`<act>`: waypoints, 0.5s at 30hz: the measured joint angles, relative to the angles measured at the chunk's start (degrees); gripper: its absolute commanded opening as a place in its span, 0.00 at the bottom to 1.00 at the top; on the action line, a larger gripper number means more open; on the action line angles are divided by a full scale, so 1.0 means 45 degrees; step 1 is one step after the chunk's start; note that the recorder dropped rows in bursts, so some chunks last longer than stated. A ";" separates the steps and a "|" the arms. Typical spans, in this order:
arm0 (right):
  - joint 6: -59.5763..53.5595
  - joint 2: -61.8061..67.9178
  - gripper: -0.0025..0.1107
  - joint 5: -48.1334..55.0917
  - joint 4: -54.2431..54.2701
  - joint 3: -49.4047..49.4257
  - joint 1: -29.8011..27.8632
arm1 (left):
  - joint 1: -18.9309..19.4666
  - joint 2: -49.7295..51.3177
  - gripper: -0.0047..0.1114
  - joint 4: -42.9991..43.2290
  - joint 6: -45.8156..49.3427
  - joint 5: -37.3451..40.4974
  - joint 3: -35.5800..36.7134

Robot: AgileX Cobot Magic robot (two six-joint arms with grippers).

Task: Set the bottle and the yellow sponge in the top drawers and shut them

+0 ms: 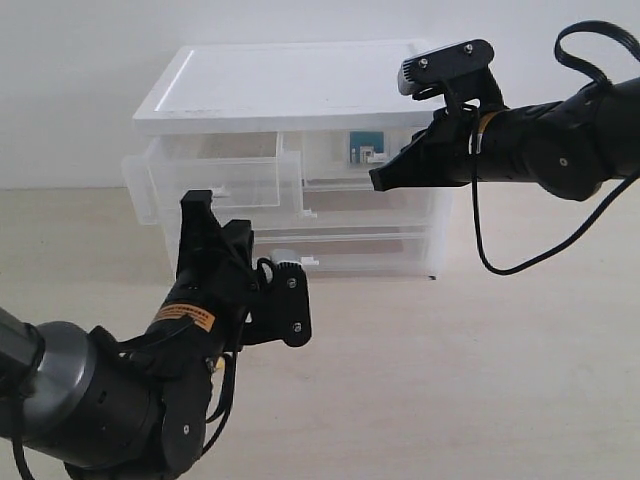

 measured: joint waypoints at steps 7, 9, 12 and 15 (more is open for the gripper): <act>0.0000 0.0000 0.02 0.0000 0.0000 0.0000 0.0000 | -0.0818 -0.0836 0.07 -0.0635 -0.0958 0.0059 0.0623; 0.0000 0.0000 0.02 0.0000 0.0000 0.0000 0.0000 | -0.1023 -0.1224 0.07 -0.0788 -0.1299 0.0059 0.0946; 0.0000 0.0000 0.02 0.0000 0.0000 0.0000 0.0000 | -0.1143 -0.1995 0.07 -0.1248 -0.2048 0.0059 0.1702; 0.0000 0.0000 0.02 0.0000 0.0000 0.0000 0.0000 | -0.1163 -0.2514 0.07 -0.2049 -0.2602 0.0059 0.2347</act>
